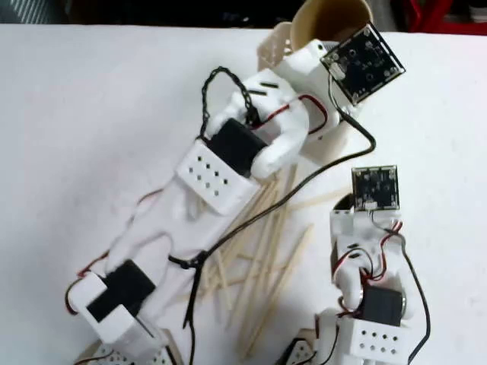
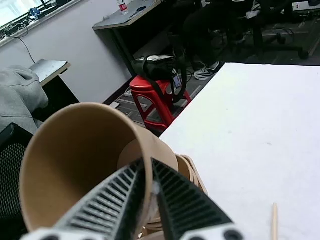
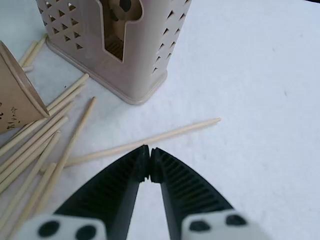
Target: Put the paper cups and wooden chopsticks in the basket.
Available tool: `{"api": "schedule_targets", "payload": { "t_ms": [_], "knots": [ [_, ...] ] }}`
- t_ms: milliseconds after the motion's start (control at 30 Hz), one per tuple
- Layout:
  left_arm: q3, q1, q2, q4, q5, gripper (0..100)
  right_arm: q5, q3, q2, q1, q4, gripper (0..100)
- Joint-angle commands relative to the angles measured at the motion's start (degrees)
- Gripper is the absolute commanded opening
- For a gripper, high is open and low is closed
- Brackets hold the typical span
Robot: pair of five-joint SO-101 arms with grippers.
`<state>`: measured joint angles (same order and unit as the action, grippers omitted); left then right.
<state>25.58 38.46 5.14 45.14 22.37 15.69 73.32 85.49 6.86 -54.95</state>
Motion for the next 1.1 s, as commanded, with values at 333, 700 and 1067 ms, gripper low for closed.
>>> {"api": "schedule_targets", "payload": {
  "t_ms": [333, 700, 1067],
  "knots": [
    [11.96, -2.33, 12.88, 0.09, 0.44, 3, 0.44, -0.44, 0.66, 0.66, 0.84, 2.1],
    [26.64, -2.68, 14.55, 14.86, -0.88, 17, 0.53, -0.44, 0.66, 0.57, 0.84, 2.1],
    [44.22, -9.01, 14.55, 41.32, -1.23, 17, 0.53, -0.44, 0.57, 0.57, 0.84, 2.1]
  ]
}}
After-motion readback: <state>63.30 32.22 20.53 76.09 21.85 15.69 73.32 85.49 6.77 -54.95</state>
